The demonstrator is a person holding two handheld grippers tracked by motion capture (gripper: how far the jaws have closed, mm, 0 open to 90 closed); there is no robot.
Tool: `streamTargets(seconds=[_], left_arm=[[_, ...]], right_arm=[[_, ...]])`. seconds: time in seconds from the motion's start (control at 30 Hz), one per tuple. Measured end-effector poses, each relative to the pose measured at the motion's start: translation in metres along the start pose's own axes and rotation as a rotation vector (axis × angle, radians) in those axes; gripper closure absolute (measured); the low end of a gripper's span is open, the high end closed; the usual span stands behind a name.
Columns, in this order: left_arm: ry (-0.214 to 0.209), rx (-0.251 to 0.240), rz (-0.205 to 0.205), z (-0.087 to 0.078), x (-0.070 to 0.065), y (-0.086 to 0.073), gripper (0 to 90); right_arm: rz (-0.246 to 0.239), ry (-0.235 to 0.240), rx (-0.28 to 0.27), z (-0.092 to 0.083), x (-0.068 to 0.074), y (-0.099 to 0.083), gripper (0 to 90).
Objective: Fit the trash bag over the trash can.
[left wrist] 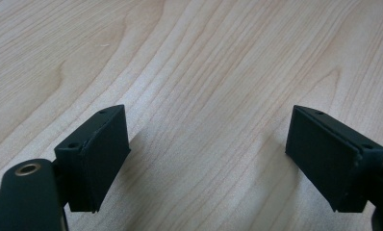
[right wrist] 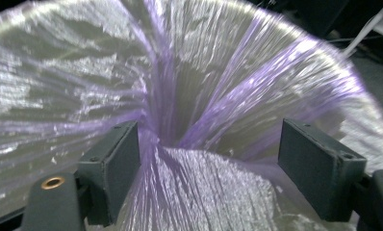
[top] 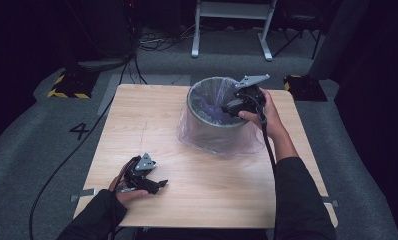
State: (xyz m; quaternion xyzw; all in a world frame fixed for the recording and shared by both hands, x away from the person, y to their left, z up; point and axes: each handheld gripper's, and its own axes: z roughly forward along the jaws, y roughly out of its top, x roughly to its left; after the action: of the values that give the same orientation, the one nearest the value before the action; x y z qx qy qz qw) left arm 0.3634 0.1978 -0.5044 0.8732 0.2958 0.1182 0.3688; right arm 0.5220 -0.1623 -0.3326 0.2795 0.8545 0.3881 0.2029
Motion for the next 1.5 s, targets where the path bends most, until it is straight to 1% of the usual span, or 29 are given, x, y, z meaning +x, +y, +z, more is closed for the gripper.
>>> streamTargets(seconds=[0.1, 0.2, 0.27, 0.33, 0.4, 0.47, 0.5, 0.6, 0.67, 0.87, 0.93, 1.03, 1.13, 1.23, 1.3, 1.43, 1.47, 1.5], left_arm=[[0.000, 0.000, 0.000, 0.000, 0.000, 0.000, 14.8], [0.001, 0.000, 0.001, 0.000, 0.000, 0.000, 14.8], [0.001, 0.000, 0.002, 0.000, 0.000, 0.000, 14.8], [0.000, 0.000, 0.001, 0.000, 0.000, 0.000, 14.8], [0.000, 0.000, 0.001, 0.000, 0.000, 0.000, 14.8], [0.000, 0.000, 0.002, 0.000, 0.000, 0.000, 14.8], [0.000, 0.000, 0.002, 0.000, 0.000, 0.000, 14.8], [-0.001, 0.000, 0.003, 0.000, 0.000, 0.000, 14.8], [-0.002, -0.001, 0.005, 0.000, 0.000, 0.000, 14.8], [-0.003, 0.001, 0.005, -0.001, 0.000, 0.000, 14.8], [-0.004, 0.001, 0.005, -0.001, 0.000, 0.000, 14.8], [-0.004, 0.001, 0.005, -0.001, 0.000, 0.000, 14.8], [-0.003, 0.001, 0.006, -0.001, 0.000, 0.000, 14.8], [-0.003, 0.001, 0.005, -0.001, 0.000, 0.000, 14.8], [-0.003, 0.001, 0.005, -0.001, 0.000, 0.000, 14.8], [-0.003, 0.001, 0.005, -0.001, 0.000, 0.000, 14.8], [-0.004, 0.001, 0.005, -0.001, 0.000, 0.000, 14.8], [-0.003, 0.001, 0.006, -0.001, 0.000, 0.000, 14.8]], right_arm=[[-0.012, 0.005, 0.018, 0.001, 0.001, 0.001, 23.4], [-0.031, -0.013, 0.050, 0.003, 0.003, 0.003, 23.5], [-0.041, -0.008, 0.075, 0.004, 0.003, 0.004, 23.7], [-0.070, -0.004, 0.111, 0.005, 0.004, 0.005, 24.9], [-0.097, -0.018, 0.148, 0.007, 0.006, 0.006, 27.5], [-0.107, -0.021, 0.196, 0.010, 0.007, 0.009, 28.0], [-0.119, -0.020, 0.208, 0.011, 0.007, 0.009, 28.1], [-0.143, -0.016, 0.269, 0.014, 0.009, 0.012, 27.3], [-0.143, -0.021, 0.308, 0.016, 0.009, 0.013, 26.6], [-0.138, -0.021, 0.349, 0.019, 0.009, 0.014, 25.1], [-0.136, -0.017, 0.345, 0.018, 0.009, 0.014, 24.2], [-0.123, -0.021, 0.325, 0.017, 0.009, 0.014, 22.6], [-0.114, -0.014, 0.292, 0.016, 0.010, 0.013, 21.3], [-0.091, -0.010, 0.261, 0.014, 0.009, 0.012, 21.2], [-0.069, -0.015, 0.234, 0.013, 0.009, 0.011, 21.8], [0.009, 0.008, 0.165, 0.008, 0.006, 0.008, 21.9], [0.019, 0.012, 0.153, 0.007, 0.006, 0.007, 21.9], [0.014, 0.007, 0.150, 0.006, 0.006, 0.007, 21.9]])
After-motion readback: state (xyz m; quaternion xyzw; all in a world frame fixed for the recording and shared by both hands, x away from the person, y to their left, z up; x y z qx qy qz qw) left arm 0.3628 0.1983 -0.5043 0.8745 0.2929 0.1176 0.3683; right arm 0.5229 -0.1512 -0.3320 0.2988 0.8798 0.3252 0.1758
